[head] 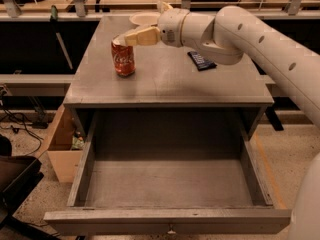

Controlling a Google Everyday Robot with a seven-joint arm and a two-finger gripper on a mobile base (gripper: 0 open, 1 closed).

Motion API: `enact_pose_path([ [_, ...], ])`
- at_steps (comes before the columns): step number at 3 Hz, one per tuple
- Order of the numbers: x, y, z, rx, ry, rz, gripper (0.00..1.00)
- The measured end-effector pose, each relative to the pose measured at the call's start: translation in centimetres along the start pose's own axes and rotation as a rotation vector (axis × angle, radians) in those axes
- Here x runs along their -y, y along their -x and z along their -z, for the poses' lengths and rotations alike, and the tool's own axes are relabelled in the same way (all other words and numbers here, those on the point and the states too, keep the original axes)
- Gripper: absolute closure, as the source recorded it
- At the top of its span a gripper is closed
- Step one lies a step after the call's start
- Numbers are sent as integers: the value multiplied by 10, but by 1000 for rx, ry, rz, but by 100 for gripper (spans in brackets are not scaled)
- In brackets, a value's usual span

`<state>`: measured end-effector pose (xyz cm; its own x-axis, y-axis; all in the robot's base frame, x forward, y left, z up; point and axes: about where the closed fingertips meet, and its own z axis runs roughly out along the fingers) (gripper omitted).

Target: Pick coke can from top drawer and place on counter

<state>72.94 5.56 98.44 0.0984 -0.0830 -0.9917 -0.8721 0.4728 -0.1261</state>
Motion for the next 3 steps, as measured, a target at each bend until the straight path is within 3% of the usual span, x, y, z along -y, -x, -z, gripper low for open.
enact_pose_path([
  [1,28,50,65,-29,-93,27,0],
  [2,40,89,135,-28,-201,56,0],
  [3,33,117,202,-24,-311,88,0],
])
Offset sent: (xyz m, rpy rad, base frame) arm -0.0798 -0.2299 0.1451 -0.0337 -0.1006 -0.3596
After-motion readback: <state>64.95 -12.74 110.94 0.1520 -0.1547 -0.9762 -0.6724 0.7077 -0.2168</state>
